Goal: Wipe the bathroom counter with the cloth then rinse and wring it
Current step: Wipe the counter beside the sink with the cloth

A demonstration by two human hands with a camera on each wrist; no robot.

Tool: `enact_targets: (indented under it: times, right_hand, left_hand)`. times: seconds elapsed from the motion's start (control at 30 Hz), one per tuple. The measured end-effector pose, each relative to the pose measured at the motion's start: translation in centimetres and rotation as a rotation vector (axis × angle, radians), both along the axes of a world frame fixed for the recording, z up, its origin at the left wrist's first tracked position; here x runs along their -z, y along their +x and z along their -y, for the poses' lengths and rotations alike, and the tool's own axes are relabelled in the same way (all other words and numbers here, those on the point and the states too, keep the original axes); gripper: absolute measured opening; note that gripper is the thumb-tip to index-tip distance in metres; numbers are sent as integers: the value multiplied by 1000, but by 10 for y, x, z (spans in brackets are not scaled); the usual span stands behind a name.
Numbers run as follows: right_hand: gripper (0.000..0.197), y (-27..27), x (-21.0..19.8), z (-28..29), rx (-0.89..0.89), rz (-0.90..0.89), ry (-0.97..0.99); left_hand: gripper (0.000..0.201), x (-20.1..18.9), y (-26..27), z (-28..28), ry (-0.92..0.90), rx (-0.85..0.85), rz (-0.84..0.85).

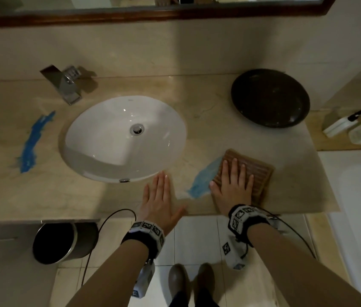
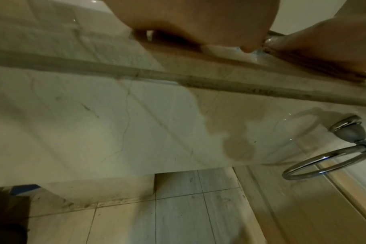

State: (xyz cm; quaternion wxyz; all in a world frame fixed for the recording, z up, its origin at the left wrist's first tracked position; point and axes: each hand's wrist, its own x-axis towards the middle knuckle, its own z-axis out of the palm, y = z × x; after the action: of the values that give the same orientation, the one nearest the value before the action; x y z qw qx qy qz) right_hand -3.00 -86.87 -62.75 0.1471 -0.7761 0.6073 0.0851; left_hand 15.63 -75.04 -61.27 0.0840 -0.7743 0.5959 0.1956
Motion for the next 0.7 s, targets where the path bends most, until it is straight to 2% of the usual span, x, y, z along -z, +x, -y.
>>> enact_targets:
  times: [0.1, 0.3, 0.4, 0.57, 0.7]
  right_hand:
    - [75, 4, -3, 1, -16, 13, 34]
    - [84, -9, -10, -43, -109, -2, 63]
    - [82, 0, -6, -32, -94, -23, 42]
    - [78, 17, -5, -8, -87, 41, 51]
    - [82, 11, -8, -42, -158, -10, 50]
  left_hand:
    - [98, -5, 3, 2, 52, 31, -18]
    - [99, -5, 4, 4, 73, 19, -22]
    - [102, -3, 5, 2, 68, 32, -12]
    - [102, -4, 4, 2, 85, 36, -12]
    - [100, -8, 4, 3, 94, 36, -30]
